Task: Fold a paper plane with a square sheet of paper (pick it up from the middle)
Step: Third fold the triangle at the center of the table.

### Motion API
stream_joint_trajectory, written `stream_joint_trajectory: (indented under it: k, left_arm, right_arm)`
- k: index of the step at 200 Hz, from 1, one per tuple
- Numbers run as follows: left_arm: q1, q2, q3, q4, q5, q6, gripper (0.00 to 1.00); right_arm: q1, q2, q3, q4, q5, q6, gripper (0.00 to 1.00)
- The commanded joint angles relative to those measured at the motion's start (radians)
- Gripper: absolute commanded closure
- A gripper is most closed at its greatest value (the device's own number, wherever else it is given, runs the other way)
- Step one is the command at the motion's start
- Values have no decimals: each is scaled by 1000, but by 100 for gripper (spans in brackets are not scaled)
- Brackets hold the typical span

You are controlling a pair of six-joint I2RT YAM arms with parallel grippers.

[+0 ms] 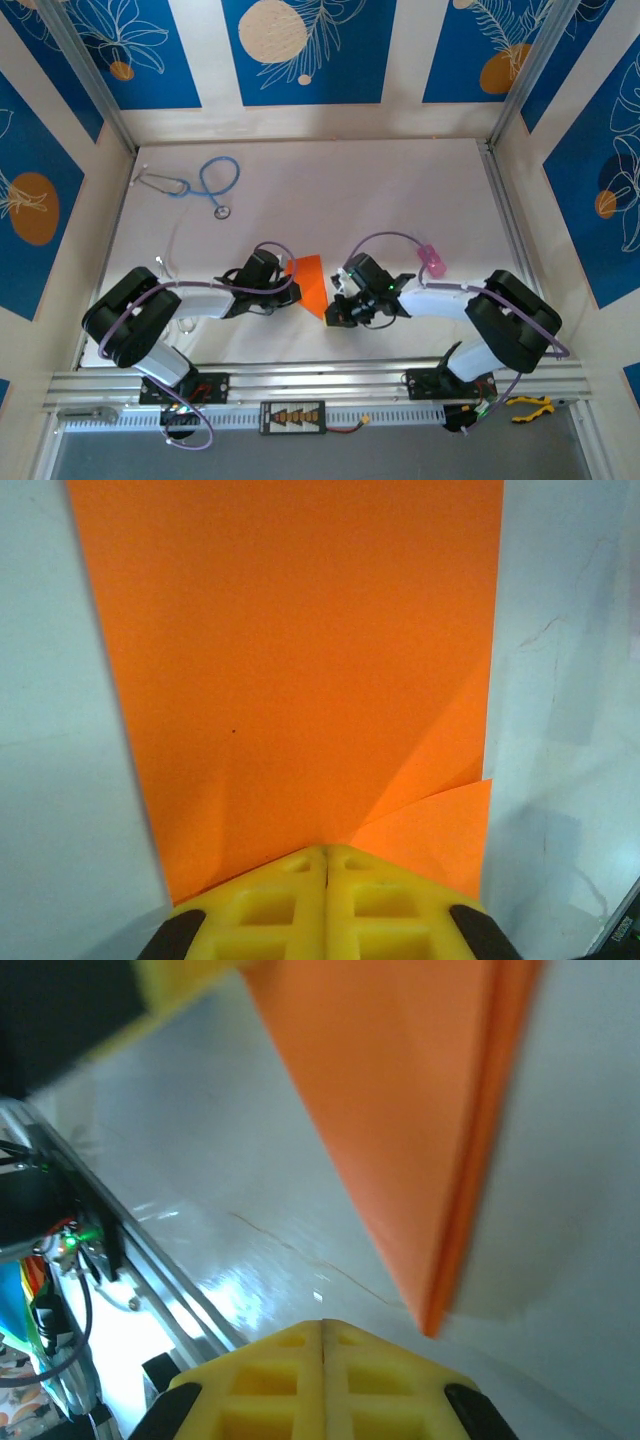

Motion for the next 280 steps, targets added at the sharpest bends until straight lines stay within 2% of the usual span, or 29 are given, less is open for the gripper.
stream_joint_trajectory:
  k: [1, 33, 72, 120, 209, 256, 280]
  left_arm:
    - [-3, 1, -33, -95, -31, -11, 97]
    - [-4, -6, -33, -93, -30, -16, 97]
    - [-5, -31, -37, -93, -36, -13, 97]
    - [25, -39, -36, -123, -69, 44, 97]
    - [98, -70, -5, -168, -58, 118, 97]
    - [101, -164, 16, -247, -76, 130, 95]
    - [95, -213, -1, -209, -44, 85, 94]
  right_arm:
    - [-6, 41, 82, -12, -9, -29, 94]
    - [-9, 170, 146, 4, -16, -13, 94]
    - [-11, 252, 100, 14, 14, 29, 95]
    - [-28, 246, 8, 26, 29, 49, 99]
    - [-34, 258, 10, 7, 10, 26, 100]
    - [-35, 252, 10, 6, 12, 26, 100]
    - [-35, 249, 16, 4, 12, 28, 100]
